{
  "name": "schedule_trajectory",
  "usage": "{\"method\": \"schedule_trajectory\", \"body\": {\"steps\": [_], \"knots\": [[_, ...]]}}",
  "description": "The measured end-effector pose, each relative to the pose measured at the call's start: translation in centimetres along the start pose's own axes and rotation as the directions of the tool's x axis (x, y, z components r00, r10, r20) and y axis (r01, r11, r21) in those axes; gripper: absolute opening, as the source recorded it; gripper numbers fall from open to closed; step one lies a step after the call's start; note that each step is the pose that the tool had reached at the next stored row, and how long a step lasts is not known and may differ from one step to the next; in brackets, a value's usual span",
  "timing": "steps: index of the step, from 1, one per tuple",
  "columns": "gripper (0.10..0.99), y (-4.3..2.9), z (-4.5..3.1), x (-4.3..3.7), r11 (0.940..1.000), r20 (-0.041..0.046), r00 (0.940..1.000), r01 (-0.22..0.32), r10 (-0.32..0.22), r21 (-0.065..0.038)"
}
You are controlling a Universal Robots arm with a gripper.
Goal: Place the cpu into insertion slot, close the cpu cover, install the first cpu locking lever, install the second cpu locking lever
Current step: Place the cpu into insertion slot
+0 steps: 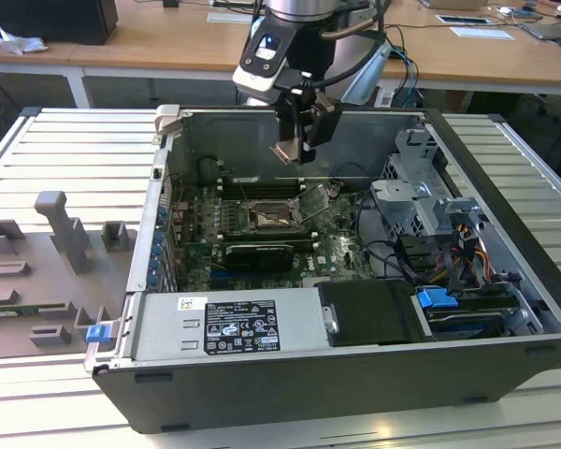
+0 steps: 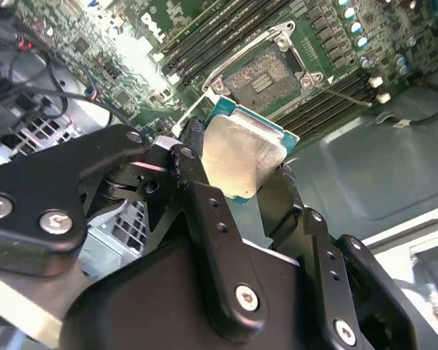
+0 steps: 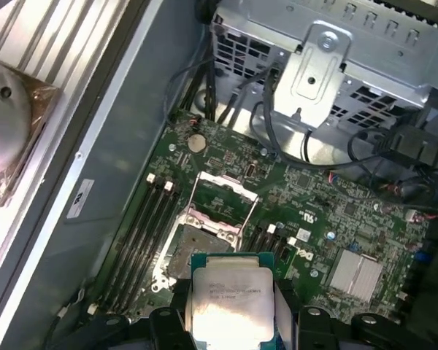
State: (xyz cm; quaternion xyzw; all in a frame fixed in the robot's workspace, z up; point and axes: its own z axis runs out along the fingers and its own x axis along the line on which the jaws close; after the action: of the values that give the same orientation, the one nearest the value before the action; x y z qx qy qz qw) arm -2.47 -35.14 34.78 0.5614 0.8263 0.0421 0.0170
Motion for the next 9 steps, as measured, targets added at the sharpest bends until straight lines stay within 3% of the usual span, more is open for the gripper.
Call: {"method": "schedule_trajectory", "body": {"steps": [2,9], "knots": [[0.537,-0.04,0.28,0.0,0.9987,0.0046,0.9987,-0.051,0.051,-0.001],[0.537,-0.46,0.92,0.13,0.9963,0.0076,0.9963,-0.086,0.086,-0.002]]}}
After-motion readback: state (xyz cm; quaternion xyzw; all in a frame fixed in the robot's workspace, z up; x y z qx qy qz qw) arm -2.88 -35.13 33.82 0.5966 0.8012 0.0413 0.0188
